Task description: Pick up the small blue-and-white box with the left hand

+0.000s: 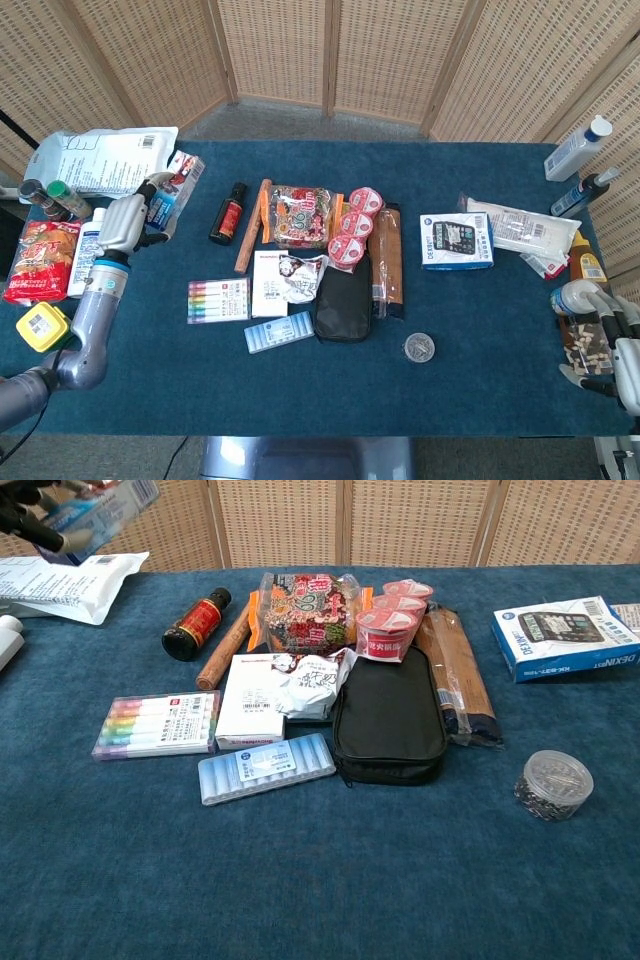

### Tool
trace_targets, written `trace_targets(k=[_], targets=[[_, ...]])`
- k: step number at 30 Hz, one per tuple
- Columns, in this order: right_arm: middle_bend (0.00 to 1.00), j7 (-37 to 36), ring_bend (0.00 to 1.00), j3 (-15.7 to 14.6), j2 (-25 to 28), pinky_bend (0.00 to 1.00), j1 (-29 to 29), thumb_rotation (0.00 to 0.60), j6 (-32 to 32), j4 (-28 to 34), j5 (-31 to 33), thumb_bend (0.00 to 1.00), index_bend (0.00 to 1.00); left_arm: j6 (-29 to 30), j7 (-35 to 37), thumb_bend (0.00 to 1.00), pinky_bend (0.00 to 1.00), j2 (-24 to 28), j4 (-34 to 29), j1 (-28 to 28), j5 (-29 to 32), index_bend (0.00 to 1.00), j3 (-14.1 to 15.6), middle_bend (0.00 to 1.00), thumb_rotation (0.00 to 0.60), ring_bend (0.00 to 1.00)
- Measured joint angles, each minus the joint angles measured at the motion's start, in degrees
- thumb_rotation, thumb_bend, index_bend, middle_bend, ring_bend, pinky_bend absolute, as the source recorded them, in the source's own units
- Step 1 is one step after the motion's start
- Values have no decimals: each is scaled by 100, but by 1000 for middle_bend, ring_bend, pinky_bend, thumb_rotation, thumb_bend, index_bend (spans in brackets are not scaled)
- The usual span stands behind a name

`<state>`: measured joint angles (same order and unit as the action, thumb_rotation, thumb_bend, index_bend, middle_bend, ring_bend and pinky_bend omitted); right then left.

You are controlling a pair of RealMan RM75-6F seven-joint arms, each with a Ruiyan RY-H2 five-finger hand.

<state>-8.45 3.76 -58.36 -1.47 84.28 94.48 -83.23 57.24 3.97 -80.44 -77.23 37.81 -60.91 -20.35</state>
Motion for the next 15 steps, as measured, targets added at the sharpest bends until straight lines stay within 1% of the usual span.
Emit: trace_targets(k=[6, 9, 15], targets=[[35, -121, 0, -26, -90, 0, -19, 600, -26, -130, -78, 0, 0, 465, -167, 663, 847, 870, -1421, -223, -196, 613, -185, 540, 600, 832], [36, -156, 0, -50, -109, 0, -4, 600, -4, -164, -119, 0, 0, 663, -216, 660, 844, 1218, -1943, -291, -315, 610, -296, 540, 600, 828], [37, -218, 0, -74, -100, 0, 102, 600, 131, -183, -118, 0, 0, 928, -224, 658, 839, 1635, -2547, -338, -525, 606, -483, 538, 600, 825]])
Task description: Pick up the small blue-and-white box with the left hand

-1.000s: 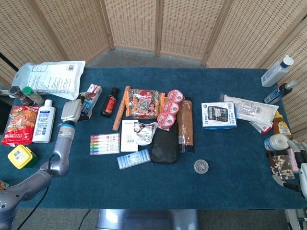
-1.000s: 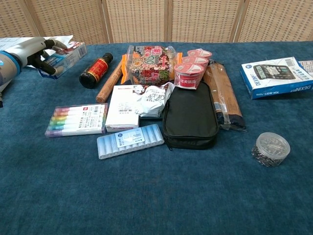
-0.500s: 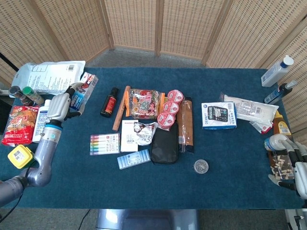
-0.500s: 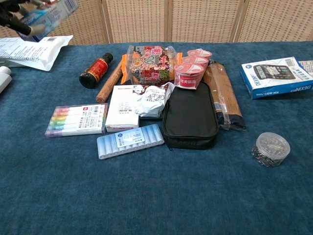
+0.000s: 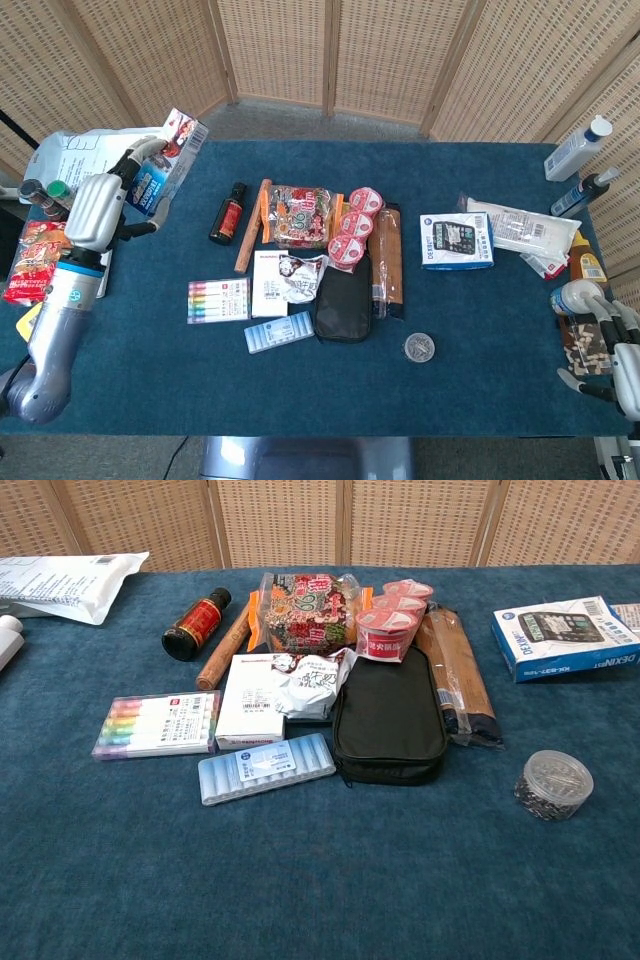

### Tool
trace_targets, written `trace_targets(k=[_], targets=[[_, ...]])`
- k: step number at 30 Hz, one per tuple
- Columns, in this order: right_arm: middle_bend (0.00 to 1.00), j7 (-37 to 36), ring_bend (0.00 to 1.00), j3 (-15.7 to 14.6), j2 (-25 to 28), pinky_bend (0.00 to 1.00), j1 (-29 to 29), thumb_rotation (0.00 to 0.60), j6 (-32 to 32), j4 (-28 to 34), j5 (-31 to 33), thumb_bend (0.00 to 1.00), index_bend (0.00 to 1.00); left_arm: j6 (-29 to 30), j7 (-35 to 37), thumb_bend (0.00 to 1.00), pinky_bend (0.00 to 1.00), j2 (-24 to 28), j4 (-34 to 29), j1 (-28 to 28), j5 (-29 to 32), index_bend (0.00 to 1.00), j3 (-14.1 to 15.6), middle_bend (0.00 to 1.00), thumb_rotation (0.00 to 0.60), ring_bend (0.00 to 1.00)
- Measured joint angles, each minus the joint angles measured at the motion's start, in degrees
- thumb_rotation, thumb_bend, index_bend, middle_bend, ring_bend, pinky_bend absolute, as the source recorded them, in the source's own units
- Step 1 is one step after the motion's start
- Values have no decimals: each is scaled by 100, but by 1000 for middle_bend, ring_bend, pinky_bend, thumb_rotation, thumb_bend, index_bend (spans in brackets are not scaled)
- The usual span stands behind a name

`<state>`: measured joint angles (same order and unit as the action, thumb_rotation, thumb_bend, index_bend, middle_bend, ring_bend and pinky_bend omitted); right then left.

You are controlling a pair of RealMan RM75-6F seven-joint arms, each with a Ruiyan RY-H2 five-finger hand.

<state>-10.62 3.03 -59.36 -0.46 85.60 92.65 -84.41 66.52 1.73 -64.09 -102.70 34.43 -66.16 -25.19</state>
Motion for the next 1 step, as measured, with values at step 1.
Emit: trace_targets(k=[1], targets=[[37, -14, 0, -3, 4, 0, 16, 600, 11, -3, 10, 0, 0, 17, -7, 658, 838, 34, -49, 4, -12, 606, -14, 537, 600, 825]])
